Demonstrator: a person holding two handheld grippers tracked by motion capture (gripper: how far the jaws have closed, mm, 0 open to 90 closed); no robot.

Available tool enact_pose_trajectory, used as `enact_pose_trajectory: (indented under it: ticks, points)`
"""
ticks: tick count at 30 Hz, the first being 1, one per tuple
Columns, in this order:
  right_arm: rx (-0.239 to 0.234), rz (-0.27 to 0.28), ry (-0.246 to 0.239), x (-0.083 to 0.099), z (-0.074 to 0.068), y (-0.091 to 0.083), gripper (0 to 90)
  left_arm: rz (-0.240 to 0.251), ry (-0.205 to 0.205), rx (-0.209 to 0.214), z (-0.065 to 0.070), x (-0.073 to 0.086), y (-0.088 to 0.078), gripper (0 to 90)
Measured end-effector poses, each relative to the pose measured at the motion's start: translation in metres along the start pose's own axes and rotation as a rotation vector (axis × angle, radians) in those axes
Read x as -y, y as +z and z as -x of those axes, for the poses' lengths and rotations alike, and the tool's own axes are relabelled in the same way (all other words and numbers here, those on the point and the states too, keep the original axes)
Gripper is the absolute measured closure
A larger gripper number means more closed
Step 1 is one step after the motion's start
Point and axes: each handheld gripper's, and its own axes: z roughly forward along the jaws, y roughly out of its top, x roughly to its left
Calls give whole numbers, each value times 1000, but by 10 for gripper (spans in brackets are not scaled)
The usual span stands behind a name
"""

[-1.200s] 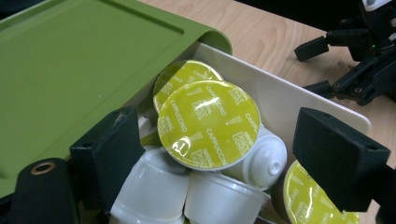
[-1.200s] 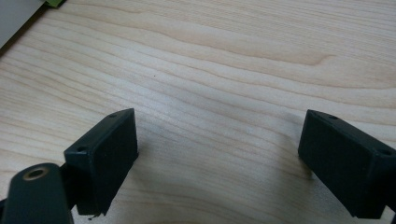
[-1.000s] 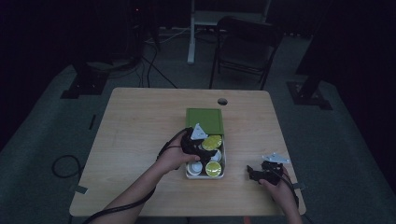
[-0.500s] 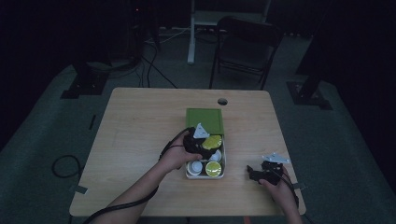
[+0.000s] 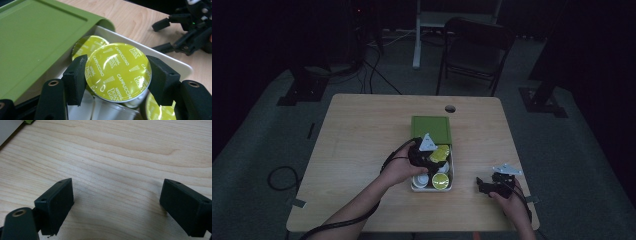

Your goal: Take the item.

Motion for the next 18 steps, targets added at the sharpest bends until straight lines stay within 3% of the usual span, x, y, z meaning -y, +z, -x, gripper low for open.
enact_pose_trajectory:
  ticks: [8, 18]
  points:
    - [0, 0, 0, 0, 0, 0, 115, 16, 9, 7, 3, -1, -14, 384]
    - [0, 0, 0, 0, 0, 0, 115, 41, -1, -17, 3, 0, -33, 383]
